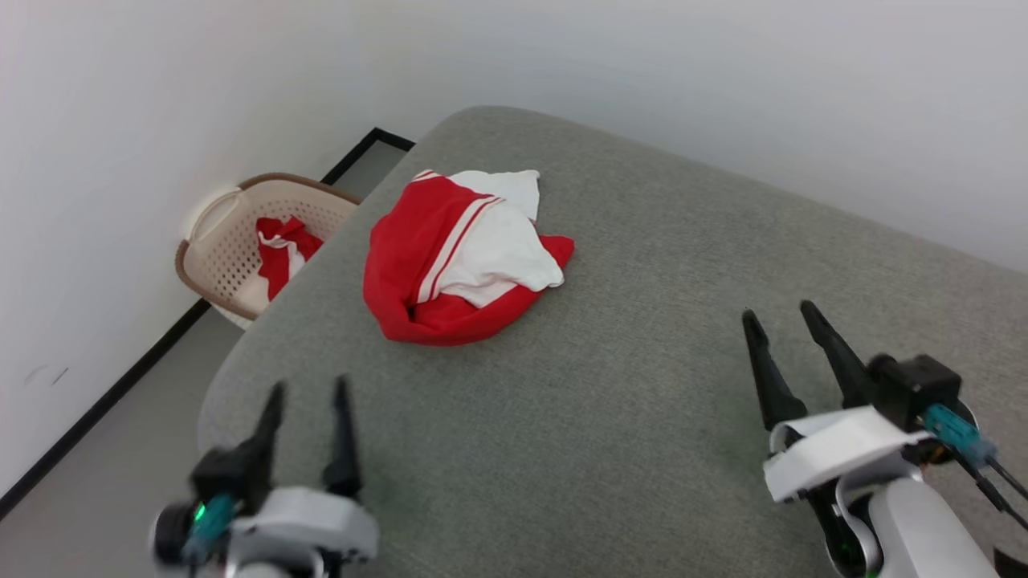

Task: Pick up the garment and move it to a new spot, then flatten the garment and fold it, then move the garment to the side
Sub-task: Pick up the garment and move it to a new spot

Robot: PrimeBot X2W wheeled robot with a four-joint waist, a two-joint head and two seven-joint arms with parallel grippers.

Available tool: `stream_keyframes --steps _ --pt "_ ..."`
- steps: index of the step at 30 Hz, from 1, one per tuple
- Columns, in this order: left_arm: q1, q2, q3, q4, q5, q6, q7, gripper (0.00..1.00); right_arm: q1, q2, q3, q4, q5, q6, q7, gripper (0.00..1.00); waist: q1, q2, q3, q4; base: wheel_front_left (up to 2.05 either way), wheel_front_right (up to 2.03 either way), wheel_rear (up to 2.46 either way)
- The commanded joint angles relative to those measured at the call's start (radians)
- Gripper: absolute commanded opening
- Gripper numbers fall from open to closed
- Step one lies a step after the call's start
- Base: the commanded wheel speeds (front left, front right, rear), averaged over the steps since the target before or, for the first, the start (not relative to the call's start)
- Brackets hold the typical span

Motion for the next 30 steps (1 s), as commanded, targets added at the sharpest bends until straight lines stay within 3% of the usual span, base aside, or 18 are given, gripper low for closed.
stream_keyframes --steps 1,8,15,17,21,22,23,27,30 --pt "-0.052 0.018 -0.019 0.029 0.033 -0.034 -0.001 1.0 0.028 0.007 -0.014 -0.013 -0.001 -0.001 -0.001 1.0 0.0 -0.0001 0.002 -0.016 0.0 0.0 0.0" --pt "-0.342 0.094 -0.044 0.163 0.065 -0.099 -0.001 1.0 -0.008 -0.007 -0.015 -0.052 -0.023 -0.001 -0.001 1.0 0.0 -0.0001 0.126 -0.149 0.0 0.0 0.0" --pt "-0.666 0.195 -0.041 0.434 -0.007 -0.123 0.026 1.0 -0.068 -0.009 -0.016 -0.08 -0.023 -0.001 -0.001 1.0 0.0 -0.0001 0.261 -0.294 0.0 0.0 0.0" --pt "-0.733 0.23 -0.043 0.525 -0.037 -0.127 0.085 1.0 -0.078 -0.009 -0.017 -0.084 -0.018 -0.001 -0.001 1.0 0.0 -0.0001 0.284 -0.326 0.0 0.0 0.0" --pt "-0.825 0.28 -0.118 0.659 -0.151 -0.127 0.311 1.0 -0.081 -0.006 -0.022 -0.093 -0.013 -0.001 -0.001 1.0 0.0 -0.0001 0.302 -0.372 0.0 0.0 0.0" --pt "-0.836 0.3 -0.148 0.676 -0.18 -0.126 0.376 1.0 -0.078 -0.005 -0.025 -0.095 -0.011 -0.001 -0.001 1.0 0.0 -0.0001 0.303 -0.379 0.0 0.0 0.0" --pt "-0.836 0.3 -0.148 0.676 -0.18 -0.126 0.376 1.0 -0.078 -0.005 -0.025 -0.095 -0.011 -0.001 -0.001 1.0 0.0 -0.0001 0.303 -0.379 0.0 0.0 0.0" --pt "-0.85 0.356 -0.247 0.699 -0.306 -0.125 0.606 1.0 -0.075 -0.005 -0.021 -0.102 -0.005 -0.001 -0.001 1.0 0.0 -0.0001 0.309 -0.4 0.0 0.0 0.0" --pt "-0.859 0.423 -0.285 0.697 -0.382 -0.125 0.706 1.0 -0.093 -0.008 -0.012 -0.112 -0.005 -0.001 -0.001 1.0 0.0 -0.0001 0.332 -0.416 0.0 0.0 0.0"
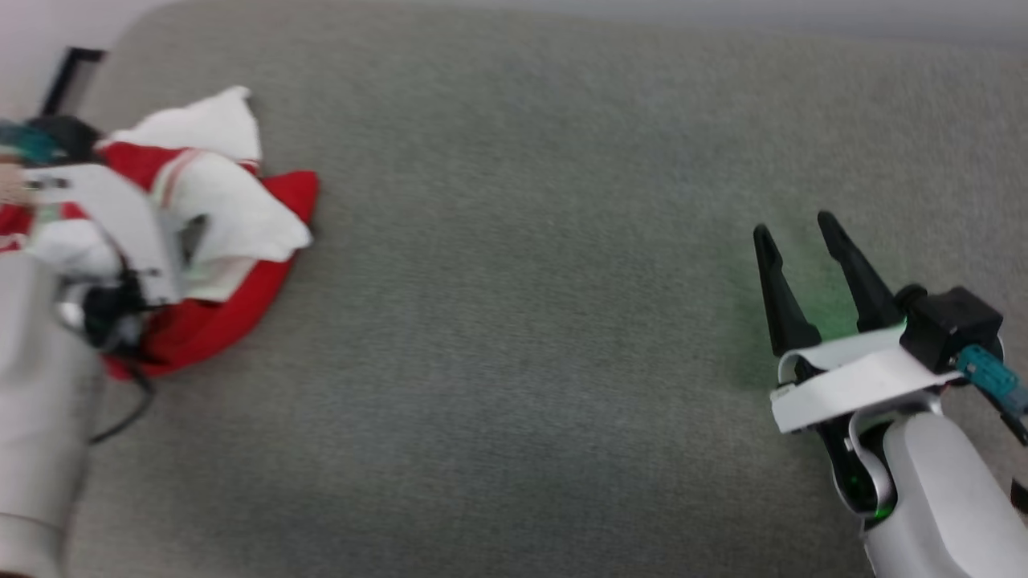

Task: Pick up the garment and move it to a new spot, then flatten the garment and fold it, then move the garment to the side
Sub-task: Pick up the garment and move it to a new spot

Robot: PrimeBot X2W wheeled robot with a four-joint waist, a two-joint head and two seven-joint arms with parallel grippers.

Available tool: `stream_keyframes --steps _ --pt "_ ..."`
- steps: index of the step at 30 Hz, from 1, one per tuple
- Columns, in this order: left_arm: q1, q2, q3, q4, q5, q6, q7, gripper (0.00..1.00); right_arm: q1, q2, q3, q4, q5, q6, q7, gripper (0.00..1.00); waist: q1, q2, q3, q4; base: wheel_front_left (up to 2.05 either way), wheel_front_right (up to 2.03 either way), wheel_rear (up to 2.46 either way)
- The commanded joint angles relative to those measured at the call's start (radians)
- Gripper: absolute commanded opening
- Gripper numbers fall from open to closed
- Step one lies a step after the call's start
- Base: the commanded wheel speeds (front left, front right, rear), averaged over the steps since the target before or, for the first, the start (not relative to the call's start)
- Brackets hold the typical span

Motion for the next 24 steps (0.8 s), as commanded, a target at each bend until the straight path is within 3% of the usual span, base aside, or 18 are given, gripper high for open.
stream_keyframes --steps 1,6,15,17,18,24 --pt "-0.012 0.029 -0.008 0.005 -0.015 0.002 0.015 1.0 -0.026 0.0 0.007 -0.01 0.002 -0.001 -0.001 1.0 0.0 0.0 0.075 -0.068 0.0 0.0 0.0" --pt "-0.029 0.065 -0.023 0.051 -0.071 0.002 0.06 1.0 -0.065 -0.008 0.022 -0.038 -0.003 -0.001 -0.001 1.0 0.0 0.0 0.141 -0.098 0.0 0.0 0.0" --pt "0.007 0.015 -0.035 0.172 -0.144 0.002 0.044 1.0 -0.091 -0.015 0.059 -0.085 -0.015 -0.001 -0.001 1.0 0.0 0.0 0.179 -0.124 0.0 0.0 0.0" --pt "0.022 0.003 -0.05 0.171 -0.159 0.001 0.038 0.49 -0.086 -0.017 0.067 -0.099 -0.015 -0.001 -0.001 1.0 0.0 0.0 0.169 -0.121 0.0 0.0 0.0" --pt "0.028 0.002 -0.056 0.165 -0.166 0.001 0.026 0.03 -0.081 -0.017 0.069 -0.105 -0.014 -0.001 -0.001 1.0 0.0 0.0 0.162 -0.118 0.0 0.0 0.0" --pt "0.022 0.048 -0.095 0.121 -0.174 -0.002 -0.1 0.0 -0.062 -0.013 0.075 -0.11 -0.003 -0.001 -0.001 1.0 0.0 0.0 0.093 -0.097 0.0 0.0 0.0"
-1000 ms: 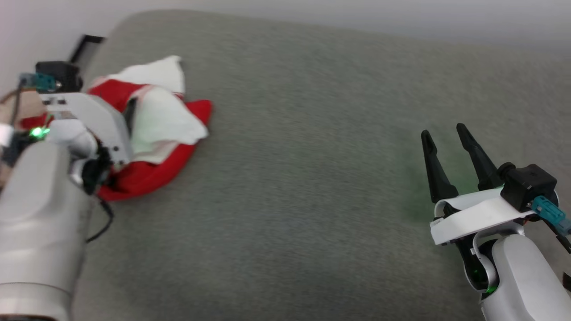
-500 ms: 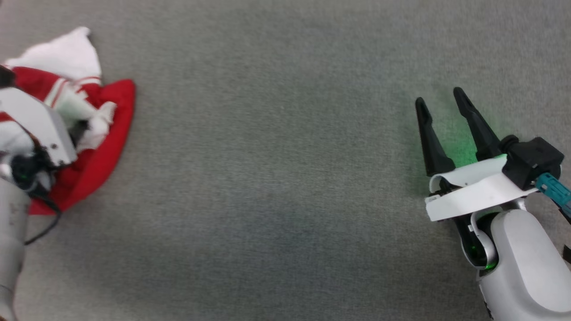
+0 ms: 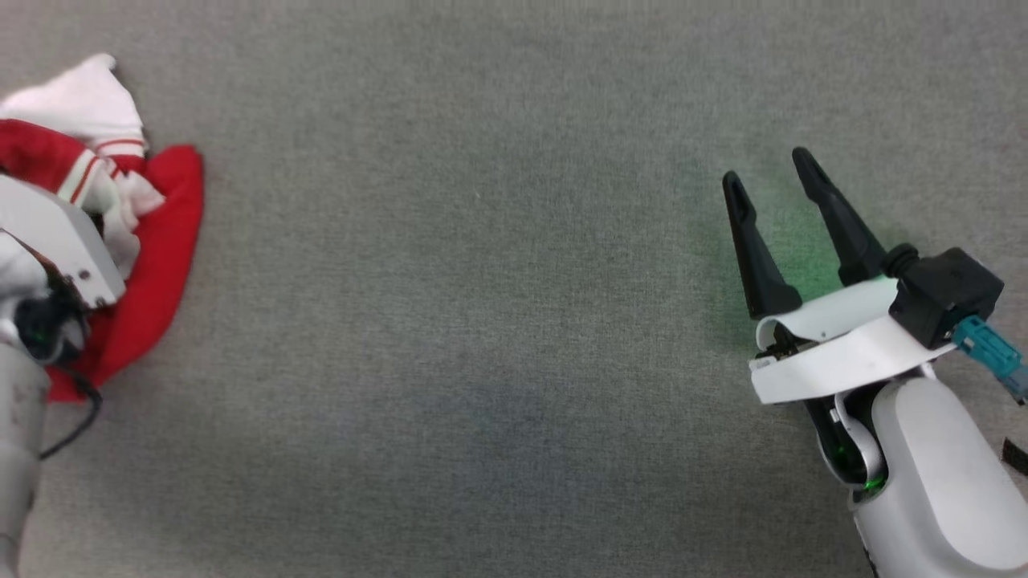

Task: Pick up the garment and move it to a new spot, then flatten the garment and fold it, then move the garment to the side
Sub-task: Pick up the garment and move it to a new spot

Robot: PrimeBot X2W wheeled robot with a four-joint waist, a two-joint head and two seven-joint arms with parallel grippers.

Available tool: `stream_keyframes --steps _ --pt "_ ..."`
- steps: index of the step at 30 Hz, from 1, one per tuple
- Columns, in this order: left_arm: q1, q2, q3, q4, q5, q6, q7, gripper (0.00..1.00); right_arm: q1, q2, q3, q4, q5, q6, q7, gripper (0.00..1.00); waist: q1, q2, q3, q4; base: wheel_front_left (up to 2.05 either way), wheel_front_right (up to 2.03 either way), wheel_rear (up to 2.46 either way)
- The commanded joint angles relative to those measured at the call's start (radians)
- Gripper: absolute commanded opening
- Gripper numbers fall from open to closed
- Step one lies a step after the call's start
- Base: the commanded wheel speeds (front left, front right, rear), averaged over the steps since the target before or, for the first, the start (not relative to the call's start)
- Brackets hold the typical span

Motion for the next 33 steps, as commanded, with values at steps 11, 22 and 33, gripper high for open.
stream_keyframes --steps 11,22,33 --pt "0.04 0.007 -0.16 -0.275 -0.073 -0.004 -0.192 0.0 0.098 0.034 -0.049 0.019 0.03 -0.001 -0.001 1.0 0.0 0.0 -0.194 0.023 0.0 0.0 0.0" --pt "0.06 0.032 -0.378 -0.749 -0.233 -0.004 -0.049 0.0 0.162 0.075 -0.153 -0.042 0.056 -0.001 -0.001 1.0 0.0 0.0 -0.206 -0.09 0.0 0.0 0.0" --pt "-0.058 -0.082 -0.565 -0.861 -0.256 -0.004 0.053 0.0 0.164 0.108 -0.255 -0.101 0.094 -0.001 -0.001 1.0 0.0 0.0 -0.112 -0.309 0.0 0.0 0.0"
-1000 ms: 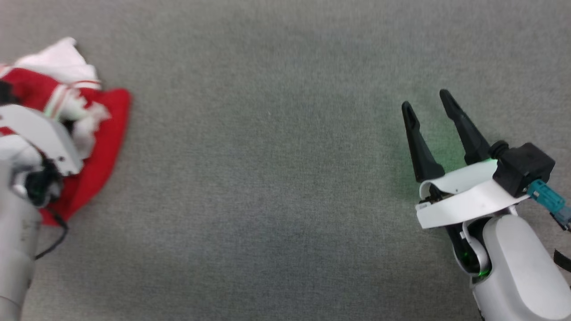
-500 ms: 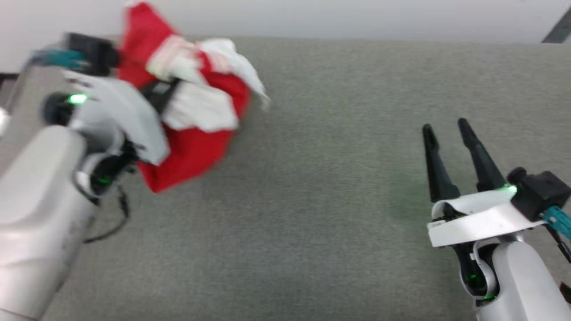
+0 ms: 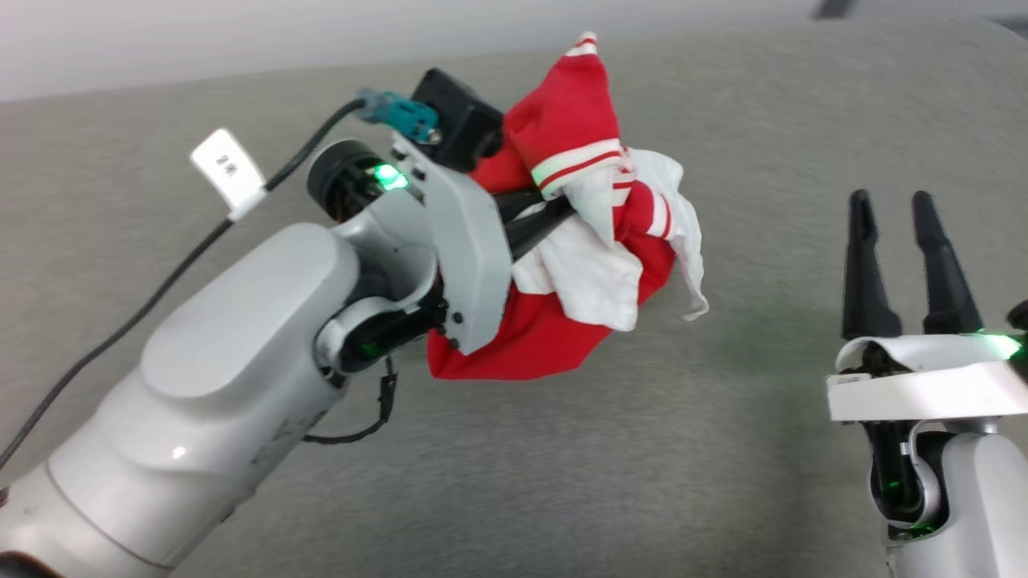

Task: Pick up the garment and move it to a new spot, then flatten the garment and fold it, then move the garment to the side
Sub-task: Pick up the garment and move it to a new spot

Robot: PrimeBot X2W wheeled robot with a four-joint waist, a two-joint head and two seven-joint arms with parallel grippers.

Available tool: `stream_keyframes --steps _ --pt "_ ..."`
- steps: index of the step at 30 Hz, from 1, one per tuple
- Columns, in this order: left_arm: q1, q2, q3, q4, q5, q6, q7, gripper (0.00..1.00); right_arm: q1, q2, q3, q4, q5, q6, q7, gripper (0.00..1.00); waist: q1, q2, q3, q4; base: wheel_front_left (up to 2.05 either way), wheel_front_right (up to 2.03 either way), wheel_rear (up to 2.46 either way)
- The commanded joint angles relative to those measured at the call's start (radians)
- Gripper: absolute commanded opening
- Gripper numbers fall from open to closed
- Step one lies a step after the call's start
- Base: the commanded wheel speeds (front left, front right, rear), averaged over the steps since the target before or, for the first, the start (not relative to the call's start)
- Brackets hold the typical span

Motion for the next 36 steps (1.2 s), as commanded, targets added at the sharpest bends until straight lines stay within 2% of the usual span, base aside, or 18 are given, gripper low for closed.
stream_keyframes --steps 1,5,10,18,21,24,31,32,33,34,35,36 --pt "-0.023 -0.009 -0.021 0.015 -0.008 -0.002 0.001 0.0 0.006 0.005 -0.016 -0.008 0.012 -0.001 -0.001 1.0 0.0 0.0 0.074 -0.129 0.0 0.0 0.0" --pt "-0.049 -0.038 -0.11 0.04 -0.033 -0.002 -0.019 0.0 0.009 0.007 -0.038 -0.017 0.054 -0.001 0.0 1.0 0.0 0.0 0.111 -0.182 0.0 0.0 0.0" --pt "-0.081 -0.039 -0.212 0.134 -0.097 -0.001 -0.056 0.0 -0.016 0.008 -0.034 -0.024 0.105 -0.001 -0.001 1.0 0.0 0.0 0.153 -0.231 0.0 0.0 0.0" --pt "-0.118 0.009 -0.36 0.242 -0.126 -0.001 -0.003 0.0 -0.041 0.007 -0.014 -0.031 0.141 -0.001 -0.001 1.0 0.0 0.0 0.183 -0.282 0.0 0.0 0.0" --pt "-0.102 0.024 -0.386 0.281 -0.122 0.001 0.031 0.0 -0.04 0.007 -0.008 -0.032 0.153 -0.001 0.0 1.0 0.0 0.0 0.194 -0.292 0.0 0.0 0.0" --pt "-0.081 0.042 -0.4 0.343 -0.066 0.008 0.059 0.0 -0.041 0.007 -0.001 -0.034 0.163 -0.001 -0.001 1.0 0.0 0.0 0.208 -0.3 0.0 0.0 0.0" --pt "-0.04 0.049 -0.412 0.398 0.002 0.013 0.099 0.0 -0.05 0.007 0.009 -0.036 0.152 -0.001 -0.001 1.0 0.0 0.0 0.223 -0.305 0.0 0.0 0.0" --pt "-0.04 0.046 -0.413 0.397 0.009 0.013 0.086 0.06 -0.051 0.007 0.011 -0.035 0.148 -0.001 0.0 1.0 0.0 0.0 0.222 -0.302 0.0 0.0 0.0" --pt "-0.044 0.041 -0.413 0.398 0.004 0.013 0.066 0.31 -0.052 0.007 0.01 -0.034 0.14 -0.001 -0.001 1.0 0.0 0.0 0.218 -0.296 0.0 0.0 0.0" --pt "-0.053 0.032 -0.411 0.395 0.002 0.013 0.048 0.48 -0.052 0.007 0.009 -0.031 0.13 -0.001 -0.001 1.0 0.0 0.0 0.214 -0.288 0.0 0.0 0.0" --pt "-0.061 0.026 -0.409 0.391 0.012 0.013 0.031 0.82 -0.052 0.007 0.009 -0.028 0.121 -0.001 0.0 1.0 0.0 0.0 0.207 -0.278 0.0 0.0 0.0" --pt "-0.068 0.021 -0.407 0.386 0.025 0.013 0.017 1.0 -0.05 0.007 0.008 -0.025 0.11 -0.001 -0.001 1.0 0.0 0.0 0.199 -0.267 0.0 0.0 0.0"
